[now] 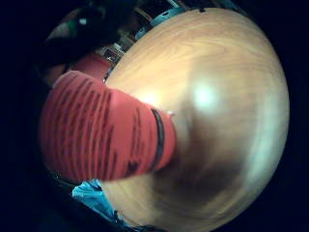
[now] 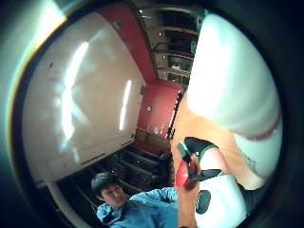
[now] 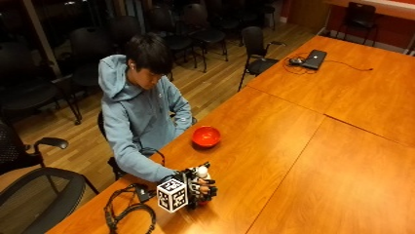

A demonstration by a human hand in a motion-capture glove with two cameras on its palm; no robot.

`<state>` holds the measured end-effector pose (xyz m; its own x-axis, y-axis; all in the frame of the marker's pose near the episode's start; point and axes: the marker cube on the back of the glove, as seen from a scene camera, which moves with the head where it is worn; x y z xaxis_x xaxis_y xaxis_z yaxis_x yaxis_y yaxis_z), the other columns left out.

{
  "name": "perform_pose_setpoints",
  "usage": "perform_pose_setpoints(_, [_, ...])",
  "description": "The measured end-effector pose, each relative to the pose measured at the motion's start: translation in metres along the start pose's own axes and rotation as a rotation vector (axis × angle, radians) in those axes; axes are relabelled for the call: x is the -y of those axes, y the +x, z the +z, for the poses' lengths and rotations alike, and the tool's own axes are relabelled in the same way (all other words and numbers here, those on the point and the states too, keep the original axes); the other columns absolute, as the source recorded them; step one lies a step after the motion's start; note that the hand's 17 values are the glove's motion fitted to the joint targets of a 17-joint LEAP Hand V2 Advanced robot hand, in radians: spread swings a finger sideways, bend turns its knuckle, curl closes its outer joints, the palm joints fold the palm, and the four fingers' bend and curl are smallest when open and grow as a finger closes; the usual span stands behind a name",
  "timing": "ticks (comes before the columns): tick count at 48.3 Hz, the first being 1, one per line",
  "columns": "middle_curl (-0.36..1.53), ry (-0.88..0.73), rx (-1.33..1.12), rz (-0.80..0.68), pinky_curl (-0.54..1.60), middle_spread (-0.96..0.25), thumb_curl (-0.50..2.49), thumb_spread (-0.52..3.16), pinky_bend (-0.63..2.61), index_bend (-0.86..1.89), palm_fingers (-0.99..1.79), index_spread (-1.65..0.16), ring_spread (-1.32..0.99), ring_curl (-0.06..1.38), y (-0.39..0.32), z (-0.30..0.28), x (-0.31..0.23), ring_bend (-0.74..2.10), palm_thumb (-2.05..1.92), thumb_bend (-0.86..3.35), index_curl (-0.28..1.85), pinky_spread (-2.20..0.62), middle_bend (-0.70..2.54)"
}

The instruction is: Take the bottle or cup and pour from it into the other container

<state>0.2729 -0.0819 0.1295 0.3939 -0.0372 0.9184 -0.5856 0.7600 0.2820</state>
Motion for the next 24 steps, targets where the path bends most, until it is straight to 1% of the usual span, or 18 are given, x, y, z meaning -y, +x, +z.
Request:
perform_pose_setpoints(1, [0.29,0.01,0.001,-0.003,0.28,0.11,0.41,0.8,0.77,0.21,0.43,-0.31,0.14,0.29,0.0,0.002,0.001,0.56,0.77,0.0,0.26,0.25,0.23])
perform_pose_setpoints(3, [0.3,0.026,0.001,-0.009,0.27,0.1,0.42,0.78,0.73,0.24,0.54,-0.28,0.12,0.28,-0.001,0.008,0.002,0.53,0.82,0.01,0.27,0.24,0.25])
perform_pose_setpoints(6, [0.34,0.036,0.01,-0.009,0.25,0.06,0.45,0.74,0.65,0.32,0.85,-0.21,0.05,0.28,-0.003,0.018,0.004,0.51,0.96,0.06,0.31,0.17,0.33])
perform_pose_setpoints(8, [0.35,0.035,0.016,-0.007,0.24,0.04,0.46,0.72,0.61,0.28,0.92,-0.19,0.02,0.29,-0.006,0.024,0.006,0.53,1.0,0.06,0.32,0.13,0.34])
perform_pose_setpoints(14, [0.38,0.008,0.0,-0.011,0.26,0.0,0.51,0.59,0.56,0.2,1.0,-0.15,-0.08,0.34,-0.014,0.041,0.005,0.55,1.07,0.04,0.36,0.03,0.33])
perform_pose_setpoints(24, [0.41,-0.026,-0.036,-0.026,0.28,-0.03,0.57,0.41,0.54,0.15,1.07,-0.11,-0.11,0.37,-0.025,0.055,0.002,0.48,1.12,-0.02,0.38,-0.06,0.28])
